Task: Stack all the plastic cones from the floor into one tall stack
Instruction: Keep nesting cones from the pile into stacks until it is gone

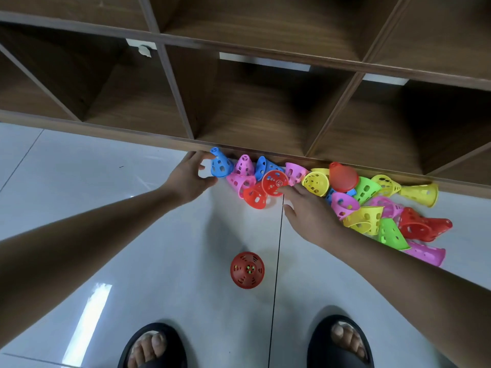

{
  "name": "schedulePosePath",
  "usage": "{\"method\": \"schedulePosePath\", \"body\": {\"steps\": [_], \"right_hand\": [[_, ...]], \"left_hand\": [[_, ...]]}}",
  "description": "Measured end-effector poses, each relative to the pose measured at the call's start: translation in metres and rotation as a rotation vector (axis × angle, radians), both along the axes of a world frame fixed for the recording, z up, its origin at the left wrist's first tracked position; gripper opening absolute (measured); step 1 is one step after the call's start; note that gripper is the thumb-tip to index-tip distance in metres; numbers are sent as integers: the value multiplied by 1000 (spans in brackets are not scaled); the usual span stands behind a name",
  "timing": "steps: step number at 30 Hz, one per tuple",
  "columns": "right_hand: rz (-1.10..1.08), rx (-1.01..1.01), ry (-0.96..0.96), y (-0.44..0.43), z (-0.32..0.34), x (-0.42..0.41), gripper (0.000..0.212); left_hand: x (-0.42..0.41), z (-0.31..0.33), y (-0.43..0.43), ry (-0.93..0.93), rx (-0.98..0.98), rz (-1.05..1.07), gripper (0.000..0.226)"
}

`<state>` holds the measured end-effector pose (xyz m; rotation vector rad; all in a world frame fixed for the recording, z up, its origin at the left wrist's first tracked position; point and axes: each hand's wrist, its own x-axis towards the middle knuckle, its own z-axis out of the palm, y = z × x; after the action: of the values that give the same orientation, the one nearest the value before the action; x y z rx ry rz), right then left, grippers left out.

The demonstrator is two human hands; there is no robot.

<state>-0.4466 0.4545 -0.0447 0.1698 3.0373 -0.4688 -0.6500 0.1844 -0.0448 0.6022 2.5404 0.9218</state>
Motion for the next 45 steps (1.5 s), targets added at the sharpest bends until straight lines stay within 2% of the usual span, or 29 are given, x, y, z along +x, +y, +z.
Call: {"method": "schedulePosePath", "body": {"steps": [6, 11, 14, 19, 27, 35, 38, 41, 45], "right_hand": [[6, 74, -74, 5, -5, -3, 57], [4, 80, -40, 6, -7, -1, 60], [-33, 12, 52, 6, 0, 1, 51], [-85, -173, 243, -2, 19, 7, 19], [-204, -424, 328, -27, 64, 35, 8], [-305, -1105, 38, -60, 82, 71, 19], [-326, -1301, -103, -71, 77, 80, 23], [-339, -1334, -238, -79, 67, 86, 26], [-371, -1202, -391, -84, 48, 90, 25]], "left_hand": [[-17, 0, 15, 161, -121, -163, 69], [-19, -8, 19, 168, -201, -242, 72], [-13, -12, 15, 238, -191, -211, 61], [-4, -17, 0, 244, -165, -214, 45], [23, -18, -24, 254, -67, -140, 35], [62, 20, -51, 180, 67, -82, 29], [76, 39, -58, 75, 122, -86, 28], [89, 60, -64, -23, 201, -69, 26], [106, 86, -67, -106, 285, -159, 27]]}}
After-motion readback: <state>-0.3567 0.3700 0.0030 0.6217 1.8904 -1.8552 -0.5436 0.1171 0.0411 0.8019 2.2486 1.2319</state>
